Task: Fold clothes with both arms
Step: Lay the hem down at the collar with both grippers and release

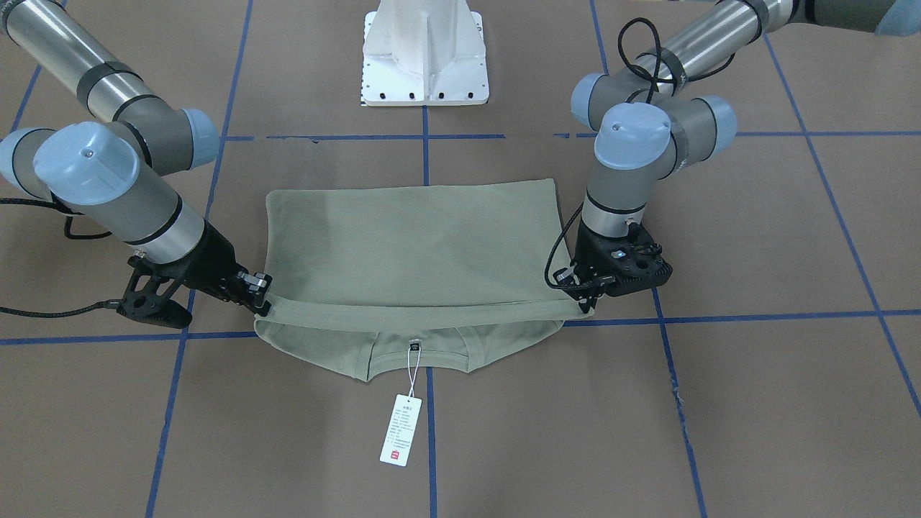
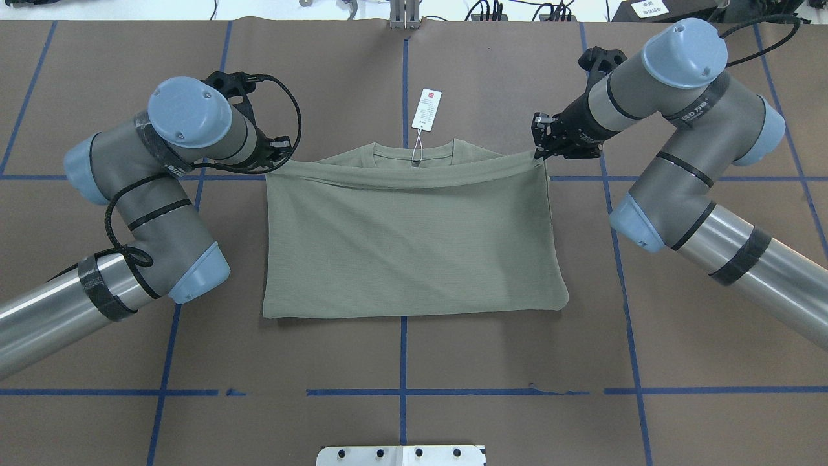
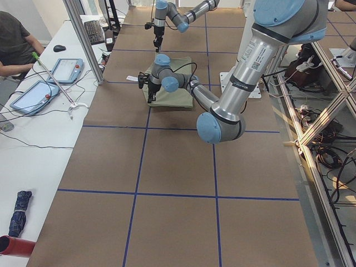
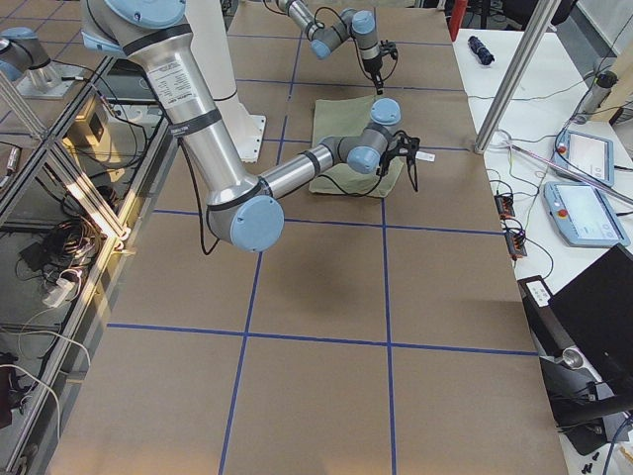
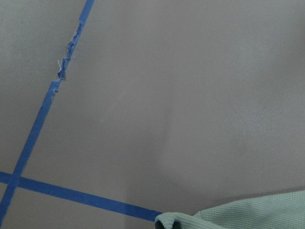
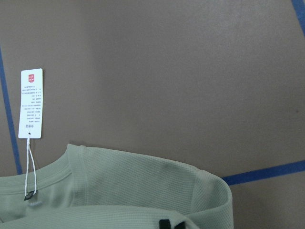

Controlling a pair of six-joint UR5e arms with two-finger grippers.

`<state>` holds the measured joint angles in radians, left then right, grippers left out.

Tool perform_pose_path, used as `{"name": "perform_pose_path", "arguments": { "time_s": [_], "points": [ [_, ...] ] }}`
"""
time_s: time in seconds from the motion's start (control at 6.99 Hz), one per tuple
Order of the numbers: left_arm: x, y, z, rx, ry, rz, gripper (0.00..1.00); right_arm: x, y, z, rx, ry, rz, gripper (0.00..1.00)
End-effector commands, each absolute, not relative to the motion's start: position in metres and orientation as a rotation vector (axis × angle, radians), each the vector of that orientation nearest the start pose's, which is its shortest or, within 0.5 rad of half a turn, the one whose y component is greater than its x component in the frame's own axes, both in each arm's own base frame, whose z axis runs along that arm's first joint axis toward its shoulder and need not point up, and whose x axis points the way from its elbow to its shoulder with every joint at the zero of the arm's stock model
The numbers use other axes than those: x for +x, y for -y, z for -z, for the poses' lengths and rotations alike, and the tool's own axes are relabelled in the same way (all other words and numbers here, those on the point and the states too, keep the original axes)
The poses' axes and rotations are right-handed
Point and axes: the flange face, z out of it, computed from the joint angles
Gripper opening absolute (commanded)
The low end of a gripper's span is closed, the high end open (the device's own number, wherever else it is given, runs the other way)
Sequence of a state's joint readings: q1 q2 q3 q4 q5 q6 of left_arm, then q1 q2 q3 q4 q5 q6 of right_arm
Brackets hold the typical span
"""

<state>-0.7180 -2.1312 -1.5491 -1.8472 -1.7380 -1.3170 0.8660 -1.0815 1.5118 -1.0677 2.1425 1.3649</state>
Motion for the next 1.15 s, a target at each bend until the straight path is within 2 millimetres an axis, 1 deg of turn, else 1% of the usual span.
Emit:
{"name": "perform_pose_path", "arguments": {
  "time_s": [0.0,0.14,0.29,0.43,0.57,0.72,0.86,1.0],
  "points": [
    [0.455,0.549,-0.312,0.245,-0.812,0.37,0.0,-0.382,0.572,-0.344,0.01,1.051,-0.332,0.0],
    [0.456,0.549,-0.312,0.245,-0.813,0.369,0.0,-0.377,0.575,-0.344,0.014,1.051,-0.339,0.0],
    [0.456,0.549,-0.312,0.245,-0.813,0.369,0.0,-0.377,0.575,-0.344,0.013,1.05,-0.34,0.0],
    [0.456,0.549,-0.312,0.244,-0.812,0.369,0.31,-0.377,0.575,-0.344,0.012,1.051,-0.339,0.0],
    [0.456,0.548,-0.313,0.245,-0.81,0.363,0.69,-0.381,0.574,-0.347,0.007,1.047,-0.339,0.99],
    [0.457,0.548,-0.308,0.248,-0.815,0.358,1.0,-0.385,0.571,-0.347,0.006,1.046,-0.326,1.0],
    [0.456,0.548,-0.303,0.25,-0.821,0.355,1.0,-0.385,0.571,-0.348,0.016,1.047,-0.301,1.0],
    [0.455,0.548,-0.303,0.248,-0.819,0.357,1.0,-0.384,0.557,-0.334,0.014,1.076,-0.291,1.0]
  ]
}}
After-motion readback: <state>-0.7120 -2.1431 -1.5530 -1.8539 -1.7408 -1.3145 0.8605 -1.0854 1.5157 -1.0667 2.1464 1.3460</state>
